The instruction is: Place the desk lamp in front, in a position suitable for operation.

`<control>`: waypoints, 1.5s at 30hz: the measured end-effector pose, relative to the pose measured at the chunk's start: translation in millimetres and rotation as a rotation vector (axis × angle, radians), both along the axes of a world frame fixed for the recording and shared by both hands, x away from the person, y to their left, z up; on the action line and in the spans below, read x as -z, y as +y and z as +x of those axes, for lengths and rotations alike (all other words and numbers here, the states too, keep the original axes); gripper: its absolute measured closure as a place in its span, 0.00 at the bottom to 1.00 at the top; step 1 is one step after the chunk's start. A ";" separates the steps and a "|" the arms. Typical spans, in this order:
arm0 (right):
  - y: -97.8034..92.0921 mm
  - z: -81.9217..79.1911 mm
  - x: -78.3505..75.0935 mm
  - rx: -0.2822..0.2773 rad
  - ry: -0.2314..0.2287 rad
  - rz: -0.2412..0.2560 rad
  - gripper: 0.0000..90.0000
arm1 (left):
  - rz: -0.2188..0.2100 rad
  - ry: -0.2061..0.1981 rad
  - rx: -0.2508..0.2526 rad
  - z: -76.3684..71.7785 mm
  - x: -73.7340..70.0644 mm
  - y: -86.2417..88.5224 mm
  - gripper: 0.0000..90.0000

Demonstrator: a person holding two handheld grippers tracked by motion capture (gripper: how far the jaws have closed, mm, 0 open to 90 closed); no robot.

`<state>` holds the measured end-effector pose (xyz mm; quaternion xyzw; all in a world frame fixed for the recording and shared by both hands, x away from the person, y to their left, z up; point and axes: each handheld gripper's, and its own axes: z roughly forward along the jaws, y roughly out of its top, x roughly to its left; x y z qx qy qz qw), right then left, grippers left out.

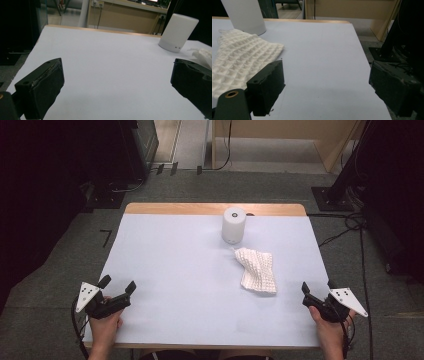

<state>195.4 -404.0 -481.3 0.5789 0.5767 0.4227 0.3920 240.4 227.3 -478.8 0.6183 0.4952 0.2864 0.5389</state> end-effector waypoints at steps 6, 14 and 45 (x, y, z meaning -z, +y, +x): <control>18.6 4.8 -10.4 -0.035 -0.006 -0.033 0.15 | 0.034 0.013 0.012 1.5 0.7 -4.9 0.00; 57.4 18.6 -22.4 -0.118 0.012 -0.090 0.14 | -0.010 0.040 0.008 4.1 1.5 0.5 0.00; 120.0 87.3 9.7 -0.245 0.313 -0.067 0.77 | -0.028 0.064 0.036 7.9 2.4 1.0 0.00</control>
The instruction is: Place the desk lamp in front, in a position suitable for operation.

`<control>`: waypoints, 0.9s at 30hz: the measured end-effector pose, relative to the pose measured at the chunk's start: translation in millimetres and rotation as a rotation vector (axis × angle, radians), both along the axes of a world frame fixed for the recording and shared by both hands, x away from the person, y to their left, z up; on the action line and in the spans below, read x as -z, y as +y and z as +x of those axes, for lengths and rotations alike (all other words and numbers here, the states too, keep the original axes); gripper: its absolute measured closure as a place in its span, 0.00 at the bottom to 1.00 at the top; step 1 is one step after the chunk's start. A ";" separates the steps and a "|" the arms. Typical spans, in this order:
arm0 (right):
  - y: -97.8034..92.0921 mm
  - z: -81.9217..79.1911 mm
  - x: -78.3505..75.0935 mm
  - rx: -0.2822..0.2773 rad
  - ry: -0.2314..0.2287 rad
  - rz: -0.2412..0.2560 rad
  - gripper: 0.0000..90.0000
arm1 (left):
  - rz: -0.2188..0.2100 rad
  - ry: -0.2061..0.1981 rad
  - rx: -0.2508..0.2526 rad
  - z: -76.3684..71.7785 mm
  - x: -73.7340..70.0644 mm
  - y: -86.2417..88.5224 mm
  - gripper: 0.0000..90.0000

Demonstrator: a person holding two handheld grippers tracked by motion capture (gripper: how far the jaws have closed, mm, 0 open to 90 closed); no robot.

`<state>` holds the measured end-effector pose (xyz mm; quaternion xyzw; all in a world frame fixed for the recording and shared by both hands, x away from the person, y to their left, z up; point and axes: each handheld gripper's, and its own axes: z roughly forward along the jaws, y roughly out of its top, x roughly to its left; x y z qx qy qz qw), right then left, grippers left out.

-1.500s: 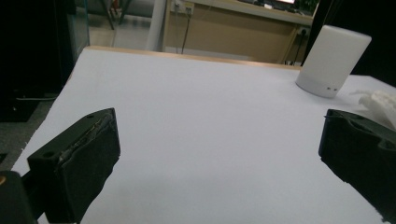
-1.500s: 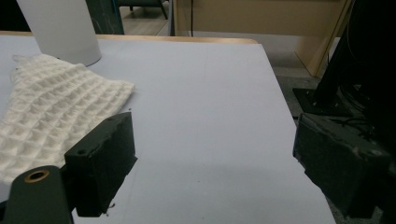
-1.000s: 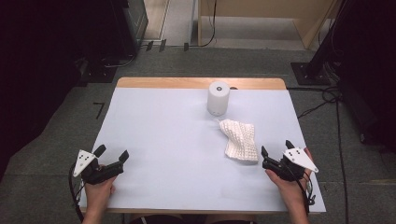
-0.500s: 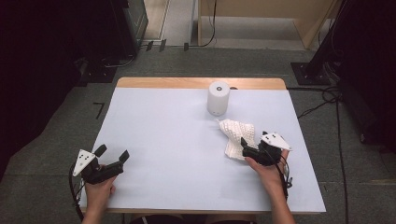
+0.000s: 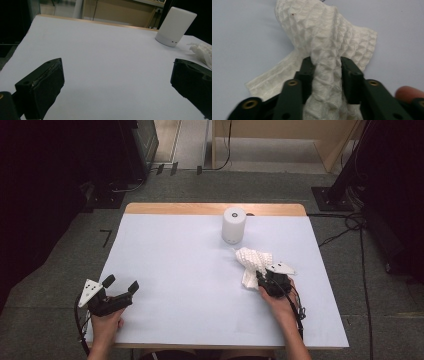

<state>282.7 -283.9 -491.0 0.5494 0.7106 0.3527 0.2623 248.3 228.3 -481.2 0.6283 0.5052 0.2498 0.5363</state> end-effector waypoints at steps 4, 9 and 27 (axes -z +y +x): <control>-6.1 -5.8 -4.8 -0.023 -0.043 -0.018 0.87 | -0.004 0.000 0.003 -0.1 -0.1 0.4 0.00; -29.6 -20.1 -19.2 -0.029 -0.069 0.034 0.88 | -0.014 0.004 0.002 0.3 0.1 1.5 0.00; -23.8 -30.4 -53.1 0.019 -0.220 0.065 0.10 | -0.015 -0.006 0.025 -0.8 -0.5 1.3 0.00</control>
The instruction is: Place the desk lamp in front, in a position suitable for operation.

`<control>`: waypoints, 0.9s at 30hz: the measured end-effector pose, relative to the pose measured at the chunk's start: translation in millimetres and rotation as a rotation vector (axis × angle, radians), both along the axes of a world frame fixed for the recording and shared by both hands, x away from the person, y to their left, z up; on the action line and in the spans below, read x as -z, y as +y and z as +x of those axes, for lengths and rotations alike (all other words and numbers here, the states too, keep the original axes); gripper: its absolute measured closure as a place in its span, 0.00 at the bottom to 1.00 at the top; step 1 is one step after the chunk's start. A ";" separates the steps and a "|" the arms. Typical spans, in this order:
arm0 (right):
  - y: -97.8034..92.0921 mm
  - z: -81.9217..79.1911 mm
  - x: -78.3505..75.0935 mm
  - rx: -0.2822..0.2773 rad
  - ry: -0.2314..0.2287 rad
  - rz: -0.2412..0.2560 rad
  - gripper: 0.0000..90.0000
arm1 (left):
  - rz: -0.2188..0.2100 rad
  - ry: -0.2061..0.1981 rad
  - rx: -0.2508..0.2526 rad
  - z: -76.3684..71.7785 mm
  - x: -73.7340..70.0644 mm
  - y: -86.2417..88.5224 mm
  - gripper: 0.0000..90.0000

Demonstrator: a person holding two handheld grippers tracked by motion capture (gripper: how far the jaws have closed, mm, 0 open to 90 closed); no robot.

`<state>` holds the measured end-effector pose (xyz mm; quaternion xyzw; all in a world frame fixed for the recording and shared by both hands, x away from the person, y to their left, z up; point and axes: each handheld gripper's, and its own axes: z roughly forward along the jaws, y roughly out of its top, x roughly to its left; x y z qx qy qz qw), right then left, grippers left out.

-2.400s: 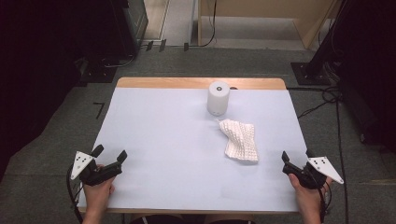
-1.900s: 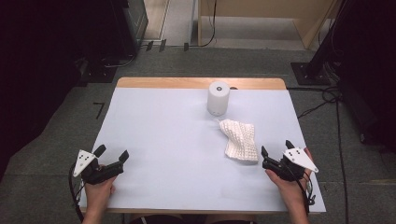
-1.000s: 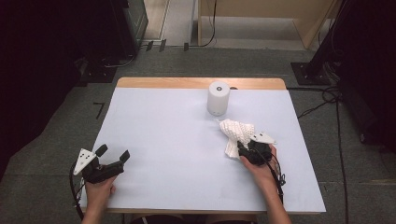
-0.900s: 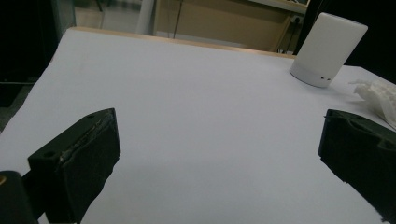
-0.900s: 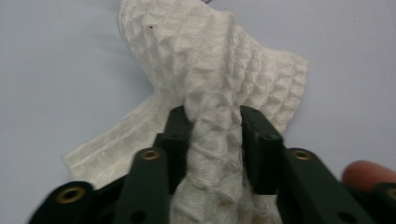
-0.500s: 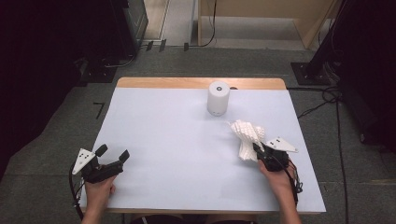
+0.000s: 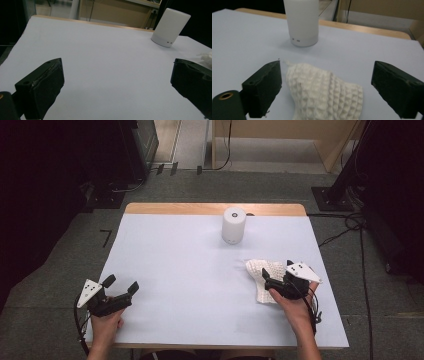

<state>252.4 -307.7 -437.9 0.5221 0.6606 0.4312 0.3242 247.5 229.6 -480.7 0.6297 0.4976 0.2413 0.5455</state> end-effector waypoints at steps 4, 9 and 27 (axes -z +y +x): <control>7.0 10.6 -19.9 0.021 -0.027 0.009 0.03 | -0.004 0.001 0.001 0.3 0.1 0.3 0.00; 18.0 29.2 -46.4 0.024 -0.071 0.051 0.00 | -0.015 0.007 -0.002 0.6 0.1 1.8 0.00; 92.5 103.9 -54.9 -0.006 -0.028 0.027 0.00 | 0.005 0.012 0.015 1.6 0.1 0.0 0.00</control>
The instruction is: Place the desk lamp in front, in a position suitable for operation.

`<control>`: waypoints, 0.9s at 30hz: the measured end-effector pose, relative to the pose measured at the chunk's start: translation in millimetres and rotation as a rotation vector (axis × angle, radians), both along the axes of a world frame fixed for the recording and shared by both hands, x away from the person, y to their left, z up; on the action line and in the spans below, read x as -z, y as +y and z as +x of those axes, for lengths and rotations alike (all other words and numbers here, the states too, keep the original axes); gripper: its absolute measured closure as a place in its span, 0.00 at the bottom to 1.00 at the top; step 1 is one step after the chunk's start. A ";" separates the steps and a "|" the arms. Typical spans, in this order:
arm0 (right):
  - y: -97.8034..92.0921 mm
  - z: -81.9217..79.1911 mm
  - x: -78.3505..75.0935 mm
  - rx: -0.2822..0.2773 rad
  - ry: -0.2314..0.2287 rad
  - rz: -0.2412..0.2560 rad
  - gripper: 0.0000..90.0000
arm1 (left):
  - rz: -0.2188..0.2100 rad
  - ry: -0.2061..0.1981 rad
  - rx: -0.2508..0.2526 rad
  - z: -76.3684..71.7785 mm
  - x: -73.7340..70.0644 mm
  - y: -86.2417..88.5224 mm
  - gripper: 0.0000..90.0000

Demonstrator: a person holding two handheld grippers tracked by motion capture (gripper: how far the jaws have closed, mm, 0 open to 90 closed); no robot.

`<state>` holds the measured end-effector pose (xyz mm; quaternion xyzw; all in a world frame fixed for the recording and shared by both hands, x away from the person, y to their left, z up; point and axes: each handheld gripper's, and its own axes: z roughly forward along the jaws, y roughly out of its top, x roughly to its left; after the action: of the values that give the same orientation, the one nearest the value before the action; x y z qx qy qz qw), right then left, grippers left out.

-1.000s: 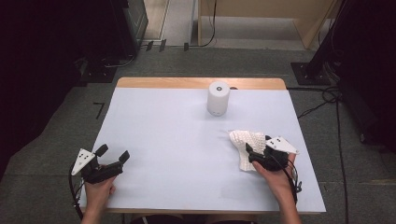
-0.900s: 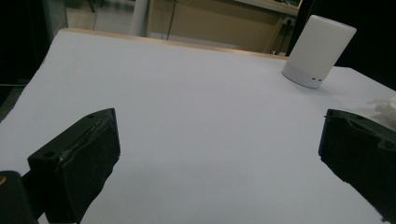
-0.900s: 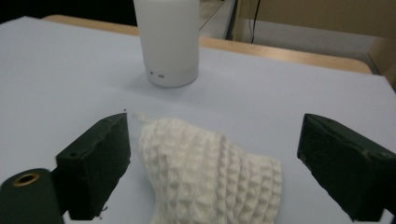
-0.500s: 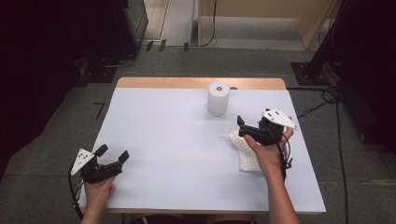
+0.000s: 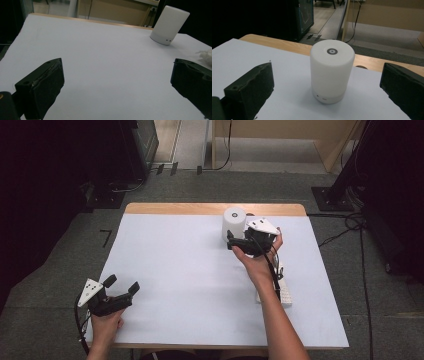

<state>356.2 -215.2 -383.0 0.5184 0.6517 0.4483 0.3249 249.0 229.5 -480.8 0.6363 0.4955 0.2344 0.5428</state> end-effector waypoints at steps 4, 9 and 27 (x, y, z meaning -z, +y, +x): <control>10.0 18.0 6.7 0.033 0.022 0.000 0.00 | -0.007 0.000 0.000 0.2 0.1 0.4 0.00; 17.8 40.0 13.2 0.067 0.036 0.005 0.00 | -0.010 0.000 0.002 0.4 0.2 1.1 0.00; 32.7 101.2 40.3 0.231 0.065 -0.002 0.03 | -0.022 0.006 -0.003 1.2 0.3 2.6 0.00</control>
<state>457.5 -182.6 -423.3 0.6040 0.5981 0.3903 0.3536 250.2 232.2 -481.1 0.6304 0.5007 0.2277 0.5478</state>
